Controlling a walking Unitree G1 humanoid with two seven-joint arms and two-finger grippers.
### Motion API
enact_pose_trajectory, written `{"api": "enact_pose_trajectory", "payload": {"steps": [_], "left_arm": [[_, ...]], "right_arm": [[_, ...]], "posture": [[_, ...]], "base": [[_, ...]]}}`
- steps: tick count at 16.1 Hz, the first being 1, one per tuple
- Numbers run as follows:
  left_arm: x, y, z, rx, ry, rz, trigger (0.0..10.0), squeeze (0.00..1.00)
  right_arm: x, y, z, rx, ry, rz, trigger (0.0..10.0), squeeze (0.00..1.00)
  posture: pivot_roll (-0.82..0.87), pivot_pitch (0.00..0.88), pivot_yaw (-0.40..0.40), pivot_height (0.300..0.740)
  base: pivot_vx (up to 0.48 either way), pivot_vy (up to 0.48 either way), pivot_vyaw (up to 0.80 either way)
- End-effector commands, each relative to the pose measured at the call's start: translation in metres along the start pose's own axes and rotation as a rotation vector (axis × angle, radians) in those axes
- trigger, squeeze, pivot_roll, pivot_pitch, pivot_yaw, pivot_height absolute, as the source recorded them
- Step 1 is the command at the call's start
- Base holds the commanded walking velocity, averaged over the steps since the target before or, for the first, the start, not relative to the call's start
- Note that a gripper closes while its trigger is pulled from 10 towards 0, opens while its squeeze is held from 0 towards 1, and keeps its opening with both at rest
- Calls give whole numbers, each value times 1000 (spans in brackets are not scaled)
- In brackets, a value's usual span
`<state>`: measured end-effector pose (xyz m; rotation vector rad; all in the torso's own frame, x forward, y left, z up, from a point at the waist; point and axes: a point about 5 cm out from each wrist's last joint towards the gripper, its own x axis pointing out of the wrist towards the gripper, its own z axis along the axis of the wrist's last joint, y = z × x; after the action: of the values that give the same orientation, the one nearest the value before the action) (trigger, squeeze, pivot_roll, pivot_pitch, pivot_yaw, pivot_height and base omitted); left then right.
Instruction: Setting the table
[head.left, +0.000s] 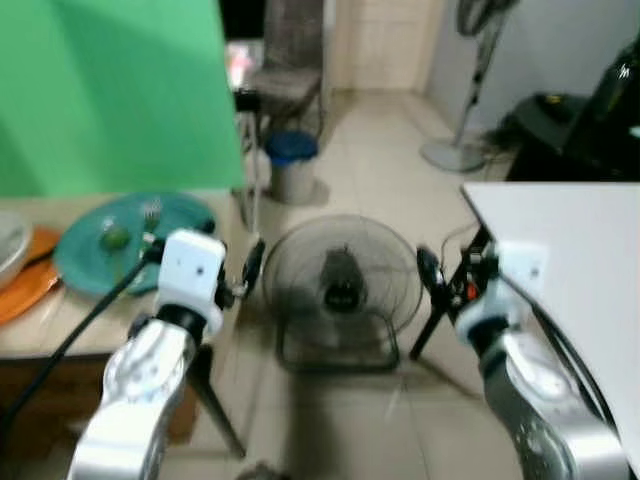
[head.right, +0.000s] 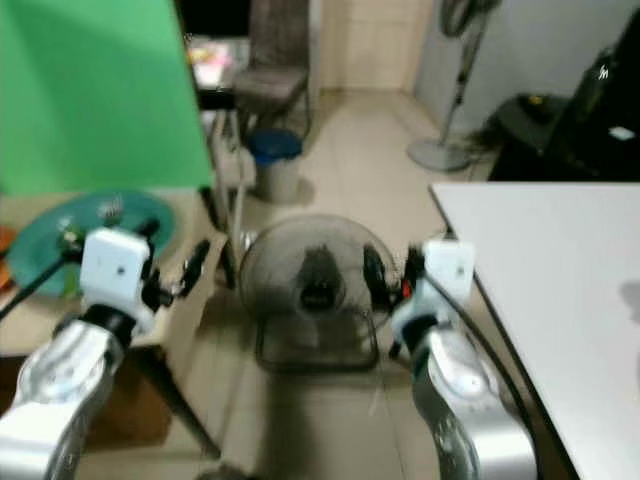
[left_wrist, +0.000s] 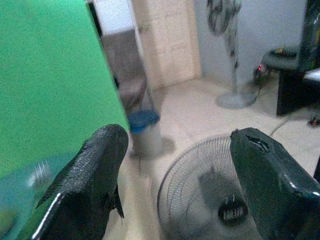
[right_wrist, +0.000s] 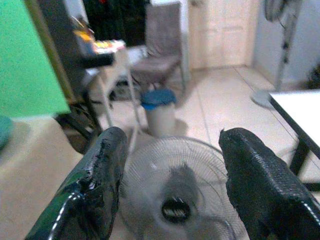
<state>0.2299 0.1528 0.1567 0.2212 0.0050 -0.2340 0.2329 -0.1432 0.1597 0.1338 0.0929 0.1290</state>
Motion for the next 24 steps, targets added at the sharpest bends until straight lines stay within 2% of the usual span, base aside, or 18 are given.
{"api": "enact_pose_trajectory", "payload": {"steps": [1,13,16,19,24], "left_arm": [[0,3,2,11,-6,2,10000,0],[0,5,3,12,-9,23,10000,0],[1,6,6,-5,-26,40,10000,0],[3,9,8,-20,-33,66,10000,0],[3,14,9,-16,-32,75,10000,0]], "right_arm": [[0,-1,-2,5,10,-9,10000,0],[6,2,-1,15,17,13,10000,0],[8,7,1,-7,15,53,10000,0],[10,10,1,-23,17,69,10000,0],[17,11,4,-17,9,82,10000,0]], "posture": [[140,0,40,740],[157,0,26,740],[159,0,24,740],[163,0,21,740],[172,0,18,740]], "base": [[0,307,0],[0,307,0],[0,0,0],[0,0,683],[314,0,581]]}}
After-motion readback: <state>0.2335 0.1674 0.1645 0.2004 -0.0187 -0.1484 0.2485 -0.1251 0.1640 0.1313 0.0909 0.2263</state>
